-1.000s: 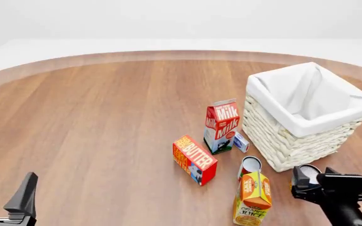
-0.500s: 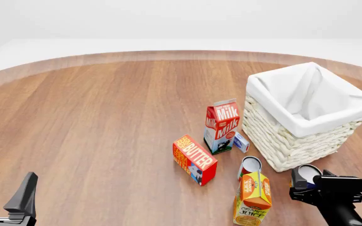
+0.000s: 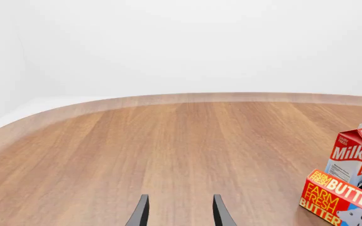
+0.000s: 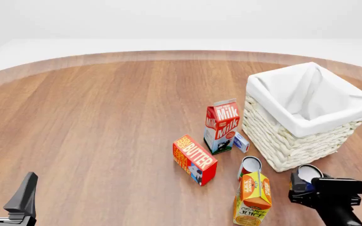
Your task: Pick up the alphabet soup, and put it in the basket.
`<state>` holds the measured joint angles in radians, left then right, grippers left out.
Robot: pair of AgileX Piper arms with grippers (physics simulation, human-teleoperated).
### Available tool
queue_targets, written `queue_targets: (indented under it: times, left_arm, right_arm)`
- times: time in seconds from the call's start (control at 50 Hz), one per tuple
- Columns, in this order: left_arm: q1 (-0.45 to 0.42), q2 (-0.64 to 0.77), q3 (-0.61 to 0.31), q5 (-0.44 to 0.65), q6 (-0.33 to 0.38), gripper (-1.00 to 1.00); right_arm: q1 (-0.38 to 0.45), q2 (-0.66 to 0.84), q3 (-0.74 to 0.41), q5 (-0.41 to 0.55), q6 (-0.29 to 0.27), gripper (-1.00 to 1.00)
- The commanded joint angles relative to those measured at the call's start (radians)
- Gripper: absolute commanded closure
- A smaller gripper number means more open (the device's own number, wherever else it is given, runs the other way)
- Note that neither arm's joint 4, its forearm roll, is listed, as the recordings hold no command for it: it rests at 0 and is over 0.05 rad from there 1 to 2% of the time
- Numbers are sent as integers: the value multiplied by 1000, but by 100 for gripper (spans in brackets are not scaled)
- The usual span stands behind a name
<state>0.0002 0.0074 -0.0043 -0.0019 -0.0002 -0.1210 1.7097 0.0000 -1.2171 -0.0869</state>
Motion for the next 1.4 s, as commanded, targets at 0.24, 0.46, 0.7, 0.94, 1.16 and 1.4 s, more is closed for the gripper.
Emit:
queue_targets:
  times: [0.24, 0.46, 0.7, 0.94, 1.16, 1.4]
  left_arm:
    - [0, 0, 0, 0, 0, -100]
    - [0, 0, 0, 0, 0, -100]
    - [0, 0, 0, 0, 0, -100]
    - [0, 0, 0, 0, 0, -100]
    - [0, 0, 0, 0, 0, -100]
    - [0, 0, 0, 0, 0, -100]
  right_arm:
    - [-7, 44, 0, -3, -6, -100]
    - [-10, 60, 0, -3, -9, -100]
    - [-6, 70, 0, -3, -8, -100]
    - [9, 71, 0, -3, -1, 100]
    - [11, 57, 0, -3, -2, 100]
    - [8, 26, 0, -3, -5, 100]
